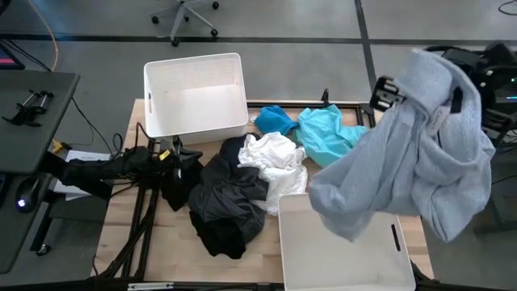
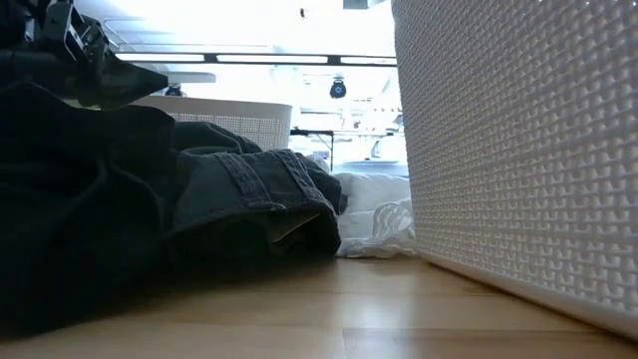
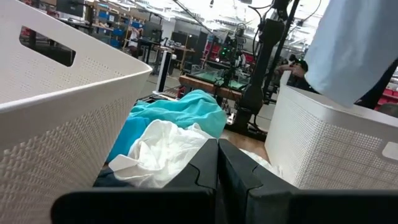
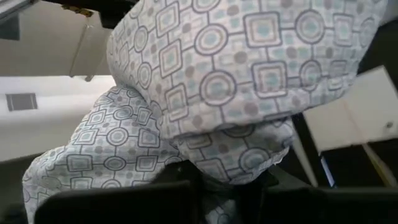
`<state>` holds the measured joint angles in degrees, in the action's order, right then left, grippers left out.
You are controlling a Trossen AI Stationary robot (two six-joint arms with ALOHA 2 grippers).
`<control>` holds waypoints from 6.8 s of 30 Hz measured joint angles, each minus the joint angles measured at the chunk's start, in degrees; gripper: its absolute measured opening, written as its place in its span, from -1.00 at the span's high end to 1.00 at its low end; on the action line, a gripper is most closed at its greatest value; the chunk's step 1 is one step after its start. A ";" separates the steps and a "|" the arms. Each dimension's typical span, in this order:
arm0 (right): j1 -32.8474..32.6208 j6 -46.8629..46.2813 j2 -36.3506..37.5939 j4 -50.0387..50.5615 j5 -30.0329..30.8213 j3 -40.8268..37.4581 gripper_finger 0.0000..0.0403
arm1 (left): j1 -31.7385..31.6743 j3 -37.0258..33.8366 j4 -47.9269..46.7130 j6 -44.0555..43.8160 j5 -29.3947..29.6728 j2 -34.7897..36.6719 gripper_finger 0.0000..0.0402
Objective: Sort clothes
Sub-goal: Put the light blue shirt into the bottom white bin, then put the black short into the top white bin
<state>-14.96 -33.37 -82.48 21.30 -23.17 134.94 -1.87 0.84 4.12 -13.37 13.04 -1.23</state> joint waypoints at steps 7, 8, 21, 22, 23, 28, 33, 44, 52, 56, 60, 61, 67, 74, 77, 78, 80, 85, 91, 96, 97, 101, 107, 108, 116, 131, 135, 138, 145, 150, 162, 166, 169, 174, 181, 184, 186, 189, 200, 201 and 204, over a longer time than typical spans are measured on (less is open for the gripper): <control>-9.51 -5.32 -3.52 9.34 8.81 -0.03 0.83 | 0.00 0.00 -0.02 -0.04 -0.02 0.02 1.00; -11.03 -6.42 -4.20 10.23 10.94 -0.03 0.83 | 0.02 0.00 -0.02 -0.07 -0.04 0.01 1.00; -31.01 -40.31 -8.90 43.80 47.30 -0.12 0.83 | 0.02 0.00 0.00 -3.03 -0.24 0.00 1.00; -31.83 -44.85 -9.31 48.25 48.19 -0.12 0.83 | 0.02 0.00 0.00 -3.02 -0.24 0.02 1.00; -32.57 -49.54 -9.80 52.94 48.26 -0.12 0.83 | 0.02 0.00 0.00 -3.02 -0.24 0.02 1.00; -34.03 -65.67 -11.76 69.37 40.72 -0.89 0.83 | 0.02 0.00 -0.01 -3.02 -0.24 0.01 1.00; -32.98 -65.00 -9.24 65.33 34.11 -11.18 0.83 | 0.02 0.00 0.00 -3.02 -0.24 0.00 1.00; -30.02 -64.34 -5.10 53.85 20.41 -40.61 0.83 | 0.02 0.00 0.00 -2.99 -0.24 0.02 1.00; -26.61 -64.06 -5.18 43.99 13.03 -58.90 0.80 | 0.02 0.00 0.00 -2.99 -0.24 0.01 1.00; -25.94 -64.35 -5.18 31.67 12.38 -67.82 0.81 | 0.02 0.00 0.00 -2.97 -0.24 0.02 1.00; -25.51 -67.59 -5.18 22.35 12.07 -75.63 0.81 | 0.02 0.00 0.00 -2.97 -0.24 0.00 1.00; -25.49 -68.49 -5.18 21.04 12.07 -77.19 0.81 | 0.02 0.00 0.00 -2.97 -0.24 0.01 1.00; -25.51 -70.33 -5.18 13.43 13.03 -84.54 0.77 | 0.02 0.00 0.01 -2.97 -0.24 0.02 1.00; -25.50 -69.33 -5.16 10.27 12.90 -88.15 0.42 | 0.02 0.00 0.02 -2.97 -0.24 0.02 1.00; -24.78 -69.71 -5.16 9.95 10.99 -88.18 0.20 | 0.02 0.00 0.01 -2.97 -0.24 0.02 1.00; -24.58 -68.78 -5.16 9.71 10.49 -87.85 0.13 | 0.02 0.00 0.00 -2.97 -0.24 0.02 1.00; -24.18 -67.77 -5.18 10.21 9.38 -86.07 0.01 | 0.02 0.00 0.02 -2.99 -0.24 0.02 1.00; -23.37 -65.23 -4.12 19.52 6.25 -77.17 -0.13 | 0.02 0.00 0.00 -3.44 -0.24 0.02 1.00; -20.43 -57.78 -0.21 35.67 -0.03 -64.54 -0.14 | 0.02 0.00 -0.01 -8.52 -0.42 0.02 1.00; -15.90 -51.55 4.47 42.54 0.47 -57.04 -0.14 | 0.02 0.00 -0.06 -10.82 -0.44 0.02 1.00; -14.78 -49.90 5.47 43.14 1.89 -55.83 -0.14 | 0.02 0.00 -0.04 -11.67 -0.56 0.00 1.00; -9.88 -44.08 8.57 44.81 14.32 -52.11 -0.14 | 0.02 0.00 -0.03 -15.07 -1.85 0.02 1.00; 0.46 -44.05 9.78 46.71 18.59 -50.40 -0.14 | 0.06 0.00 1.02 -25.82 -4.86 0.00 1.00; 2.06 -43.92 9.74 46.63 18.59 -50.37 -0.14 | 0.04 -0.02 1.39 -26.35 -5.30 0.00 1.00; 13.10 -26.09 9.46 41.22 12.25 -50.35 -0.14 | 1.17 7.29 -2.37 -23.02 -6.93 -4.87 1.00; 23.26 -2.40 8.92 40.50 11.39 -50.35 -0.14 | 8.54 43.14 -42.84 -21.96 -10.51 -42.92 1.00; 23.24 2.13 8.92 40.52 11.39 -50.35 -0.14 | 9.98 47.83 -43.67 -26.60 -11.86 -52.14 1.00; 23.24 5.92 8.92 40.52 11.42 -50.35 -0.14 | 9.66 47.84 -38.66 -30.51 -9.18 -57.52 1.00; 23.24 12.97 8.92 43.02 10.89 -50.35 -0.14 | 9.67 48.99 -37.26 -17.30 -14.28 -67.20 0.72; 23.24 16.79 8.92 48.27 10.78 -50.35 -0.14 | 10.73 50.90 -36.90 -2.76 -18.54 -72.08 0.32; 23.21 19.85 8.92 56.43 10.76 -50.35 -0.14 | 11.34 51.80 -33.67 -2.10 -18.40 -83.69 -0.50; 23.21 20.60 8.93 56.43 10.78 -50.35 -0.14 | 11.43 51.86 -34.12 -3.32 -17.90 -89.16 -0.57; 23.21 20.59 8.94 56.43 10.78 -50.35 -0.14 | 11.42 52.09 -33.89 -5.68 -17.60 -93.80 -0.53; 23.21 20.59 8.94 56.43 10.80 -50.35 -0.14 | 12.72 52.30 -33.68 -5.88 -16.18 -98.64 -0.12; 23.21 21.59 8.94 53.80 10.85 -50.35 -0.14 | 13.24 52.98 -36.62 -9.22 -19.22 -96.37 0.91; 23.21 22.98 8.94 51.54 10.87 -50.35 -0.14 | 13.01 55.85 -44.00 -8.59 -19.24 -93.63 0.91; 23.21 24.22 8.94 49.76 10.93 -50.35 -0.14 | 12.40 59.00 -48.62 -8.37 -18.21 -91.20 0.95; 23.21 26.38 8.96 47.73 10.93 -50.35 -0.14 | 11.42 63.84 -53.95 -8.43 -17.34 -87.91 0.97; 23.31 32.33 8.96 43.99 13.60 -50.35 -0.14 | 10.93 83.23 -62.42 -11.92 -8.37 -79.93 0.99; 23.42 32.26 8.96 43.97 13.63 -50.35 -0.14 | 10.93 85.43 -63.08 -11.93 -7.47 -79.59 0.99; 23.94 31.84 8.96 43.97 13.58 -50.35 -0.14 | 10.97 92.06 -65.54 -11.34 -4.66 -79.48 0.99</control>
<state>8.97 -1.53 -73.52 65.28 -9.58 84.60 9.10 92.90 -61.42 -24.71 8.38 -80.71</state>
